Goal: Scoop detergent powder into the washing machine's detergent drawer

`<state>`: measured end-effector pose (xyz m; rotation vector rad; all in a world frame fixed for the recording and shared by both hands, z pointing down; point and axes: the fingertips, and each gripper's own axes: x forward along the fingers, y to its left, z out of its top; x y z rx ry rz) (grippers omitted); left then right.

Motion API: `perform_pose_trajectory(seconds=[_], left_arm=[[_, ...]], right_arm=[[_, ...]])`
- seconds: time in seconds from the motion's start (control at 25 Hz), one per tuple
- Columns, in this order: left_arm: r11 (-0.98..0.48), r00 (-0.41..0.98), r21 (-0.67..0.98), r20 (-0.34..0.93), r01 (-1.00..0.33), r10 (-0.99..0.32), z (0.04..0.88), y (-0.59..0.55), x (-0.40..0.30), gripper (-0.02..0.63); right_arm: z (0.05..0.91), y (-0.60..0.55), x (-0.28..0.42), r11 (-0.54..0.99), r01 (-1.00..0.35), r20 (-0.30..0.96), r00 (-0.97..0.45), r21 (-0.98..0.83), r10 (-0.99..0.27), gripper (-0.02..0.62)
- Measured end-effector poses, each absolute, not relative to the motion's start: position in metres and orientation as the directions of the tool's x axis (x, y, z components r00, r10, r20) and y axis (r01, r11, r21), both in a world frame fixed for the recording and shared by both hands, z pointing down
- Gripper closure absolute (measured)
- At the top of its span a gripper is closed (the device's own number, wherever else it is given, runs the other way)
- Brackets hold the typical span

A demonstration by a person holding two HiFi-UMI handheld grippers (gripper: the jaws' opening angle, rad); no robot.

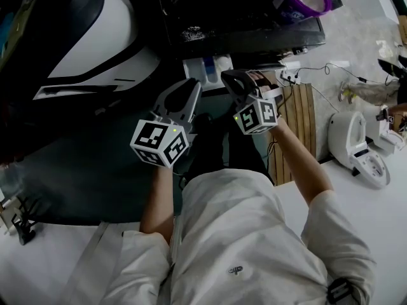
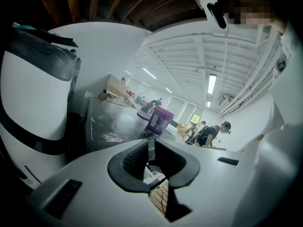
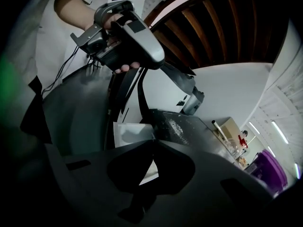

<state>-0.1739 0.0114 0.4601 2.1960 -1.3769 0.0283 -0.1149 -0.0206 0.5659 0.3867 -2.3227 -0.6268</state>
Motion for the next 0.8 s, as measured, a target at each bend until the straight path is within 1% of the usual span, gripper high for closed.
perform_pose_trajectory(seconds=[0.32,0.64,0.8], left_arm=[[-0.348,0.49,0.431,0.281,-0.833,-0.825,0.455,0.014,-0.168,0.551],[-0.347,0.485,0.424,0.279,-0.837,-0.828,0.453,0.017,-0.168,0.551],[-0.353,0.485,0.413,0.276,-0.839,-0.83,0.45,0.018,-0.165,0.551]], right_arm=[[0.563,-0.021,-0.109,0.848,-0.132,0.552,-0.706,0.513,-0.444,0.586],[0.548,-0.017,-0.105,0.854,-0.194,0.515,-0.725,0.483,-0.457,0.584],[0.537,-0.018,-0.103,0.865,-0.265,0.479,-0.745,0.425,-0.464,0.584]])
